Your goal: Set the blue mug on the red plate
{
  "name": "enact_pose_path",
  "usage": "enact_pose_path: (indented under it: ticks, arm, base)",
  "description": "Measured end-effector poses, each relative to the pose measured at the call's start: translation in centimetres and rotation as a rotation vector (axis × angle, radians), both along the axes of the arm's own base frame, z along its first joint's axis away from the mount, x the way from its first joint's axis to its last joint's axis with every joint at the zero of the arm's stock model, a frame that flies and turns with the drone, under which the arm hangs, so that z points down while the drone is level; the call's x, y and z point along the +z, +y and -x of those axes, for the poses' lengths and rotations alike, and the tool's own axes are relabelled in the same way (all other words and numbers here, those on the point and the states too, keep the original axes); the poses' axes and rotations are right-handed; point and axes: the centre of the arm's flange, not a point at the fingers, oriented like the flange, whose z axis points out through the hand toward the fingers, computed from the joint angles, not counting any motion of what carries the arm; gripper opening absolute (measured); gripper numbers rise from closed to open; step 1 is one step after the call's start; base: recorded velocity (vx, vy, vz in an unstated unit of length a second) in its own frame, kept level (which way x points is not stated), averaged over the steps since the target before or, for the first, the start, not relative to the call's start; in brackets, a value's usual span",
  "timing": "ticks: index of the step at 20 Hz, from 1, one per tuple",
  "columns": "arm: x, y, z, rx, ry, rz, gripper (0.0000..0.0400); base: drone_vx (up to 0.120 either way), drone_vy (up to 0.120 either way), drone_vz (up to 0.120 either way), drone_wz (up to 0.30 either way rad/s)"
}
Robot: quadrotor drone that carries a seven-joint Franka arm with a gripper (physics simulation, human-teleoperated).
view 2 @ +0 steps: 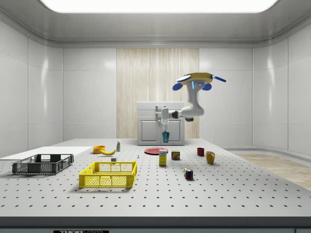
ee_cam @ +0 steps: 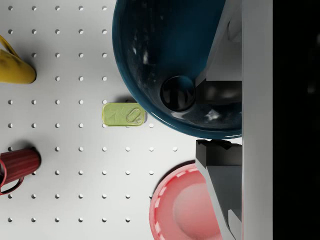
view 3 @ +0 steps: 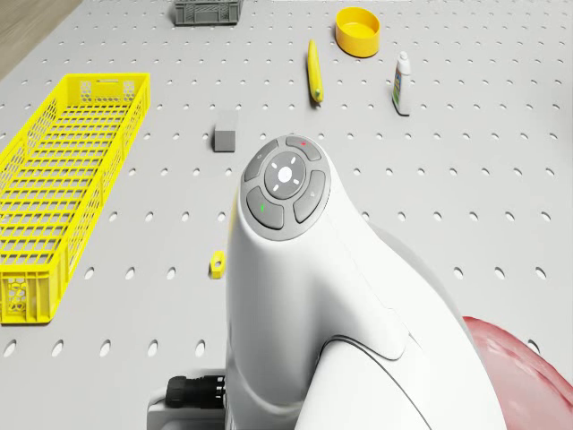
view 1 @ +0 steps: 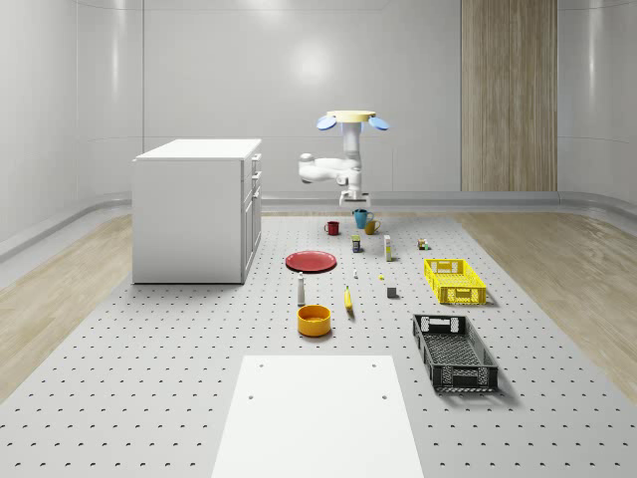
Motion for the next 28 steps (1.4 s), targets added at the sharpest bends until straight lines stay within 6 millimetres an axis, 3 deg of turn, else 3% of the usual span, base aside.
enact_pose_path:
  ticks: [15,19,28]
  arm:
    - [0.00,0.00,0.00,0.000,0.000,0.000,0.0100]
    - [0.00,0.00,0.00,0.000,0.000,0.000,0.0100]
    - [0.00,0.00,0.00,0.000,0.000,0.000,0.0100]
  base:
    - [0.120,-0.120,0.000,0.000]
    - [0.000,-0.120,-0.020,0.000]
    - [0.000,-0.120,-0.116,0.000]
